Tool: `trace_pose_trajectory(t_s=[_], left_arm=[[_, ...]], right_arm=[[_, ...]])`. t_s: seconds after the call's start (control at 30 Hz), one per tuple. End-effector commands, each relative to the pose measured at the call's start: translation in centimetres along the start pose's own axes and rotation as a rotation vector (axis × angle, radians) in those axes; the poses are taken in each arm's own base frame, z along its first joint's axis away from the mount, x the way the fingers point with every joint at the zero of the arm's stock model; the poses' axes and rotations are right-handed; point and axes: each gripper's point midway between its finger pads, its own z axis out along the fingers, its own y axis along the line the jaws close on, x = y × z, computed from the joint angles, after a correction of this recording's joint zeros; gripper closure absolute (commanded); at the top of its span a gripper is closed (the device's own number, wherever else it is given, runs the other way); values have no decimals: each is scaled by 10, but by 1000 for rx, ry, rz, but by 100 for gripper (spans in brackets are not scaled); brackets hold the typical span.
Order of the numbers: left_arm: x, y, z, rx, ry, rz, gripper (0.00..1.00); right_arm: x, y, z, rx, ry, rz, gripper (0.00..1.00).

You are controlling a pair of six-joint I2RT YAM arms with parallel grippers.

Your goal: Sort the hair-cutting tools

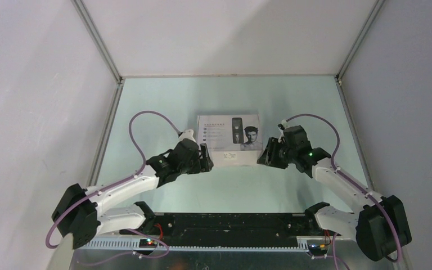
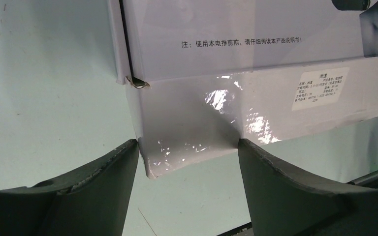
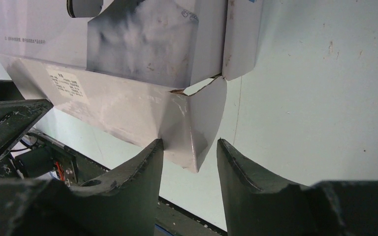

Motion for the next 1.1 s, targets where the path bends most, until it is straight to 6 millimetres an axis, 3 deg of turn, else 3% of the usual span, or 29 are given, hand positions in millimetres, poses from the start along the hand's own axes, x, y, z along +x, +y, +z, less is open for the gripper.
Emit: trace_pose_trajectory(t_s=[0.0,0.2,0.43,0.7,1.07], left_arm=[[-2,8,7,-38,-31,-7,21],[0,9,9,-41,-28,-2,21],[3,14,13,-60,-25,0,22],[2,15,12,-60,-36,0,21],[3,26,13,-83,-58,-18,20]], right_arm=[[-13,5,-1,14,-40,-38,52],[-14,10,-3,11,-64,-55,54],[-9,-5,3,75,-58,-62,57],[-3,-6,5,92,-63,-79,60],[15,-37,27,139,-71,-72,58]])
